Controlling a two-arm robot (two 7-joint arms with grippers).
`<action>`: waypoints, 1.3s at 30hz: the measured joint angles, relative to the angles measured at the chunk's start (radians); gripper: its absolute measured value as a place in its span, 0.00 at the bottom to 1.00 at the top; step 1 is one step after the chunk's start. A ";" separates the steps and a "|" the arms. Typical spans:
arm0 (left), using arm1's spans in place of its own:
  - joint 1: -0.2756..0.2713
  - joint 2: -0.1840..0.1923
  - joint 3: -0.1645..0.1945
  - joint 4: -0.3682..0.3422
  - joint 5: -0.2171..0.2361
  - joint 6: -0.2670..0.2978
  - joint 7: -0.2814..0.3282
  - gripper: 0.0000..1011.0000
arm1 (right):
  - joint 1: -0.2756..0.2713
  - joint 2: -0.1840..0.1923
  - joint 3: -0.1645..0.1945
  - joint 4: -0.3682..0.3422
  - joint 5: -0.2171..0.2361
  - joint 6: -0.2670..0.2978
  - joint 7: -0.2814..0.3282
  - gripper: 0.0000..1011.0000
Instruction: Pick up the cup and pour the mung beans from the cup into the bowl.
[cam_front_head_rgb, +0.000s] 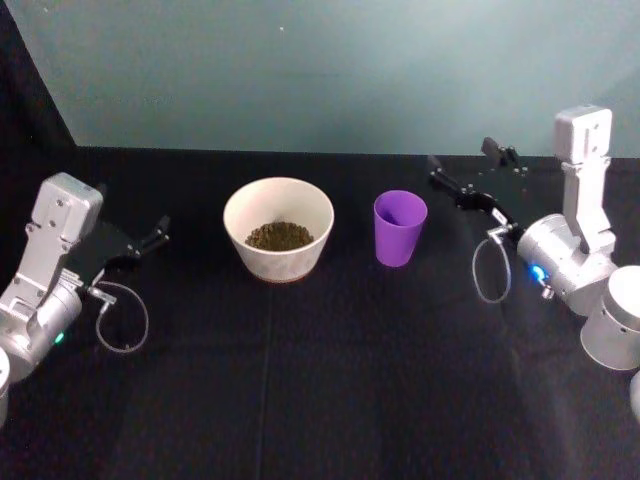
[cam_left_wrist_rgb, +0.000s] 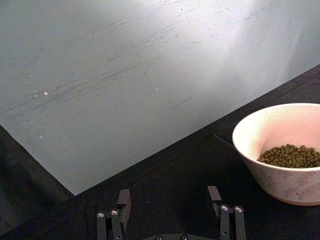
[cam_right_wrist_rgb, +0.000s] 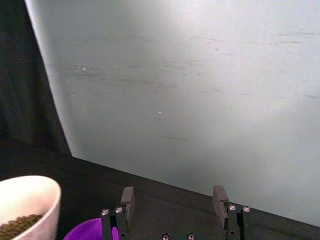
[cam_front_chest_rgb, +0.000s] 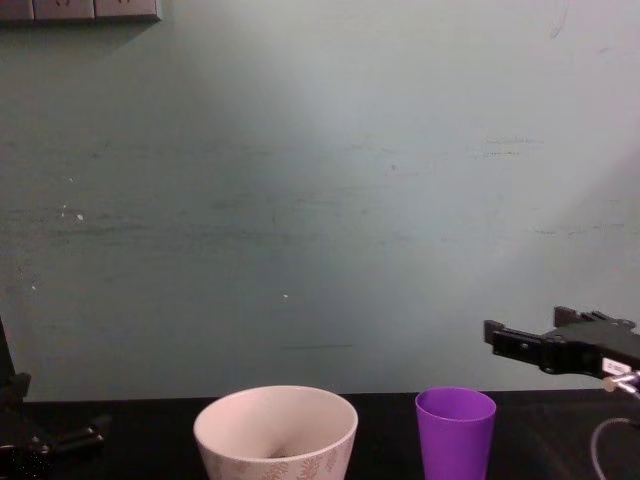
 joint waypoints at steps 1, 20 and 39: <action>0.000 0.000 0.000 0.000 0.000 0.000 0.000 0.99 | -0.001 0.001 0.003 0.001 0.000 0.000 -0.002 0.99; 0.000 0.000 0.000 0.000 0.000 0.000 0.000 0.99 | -0.016 -0.020 0.045 0.080 -0.059 -0.009 -0.062 0.99; 0.000 0.000 0.000 0.000 0.000 0.000 0.000 0.99 | -0.052 -0.049 0.061 0.050 -0.168 -0.040 -0.158 0.99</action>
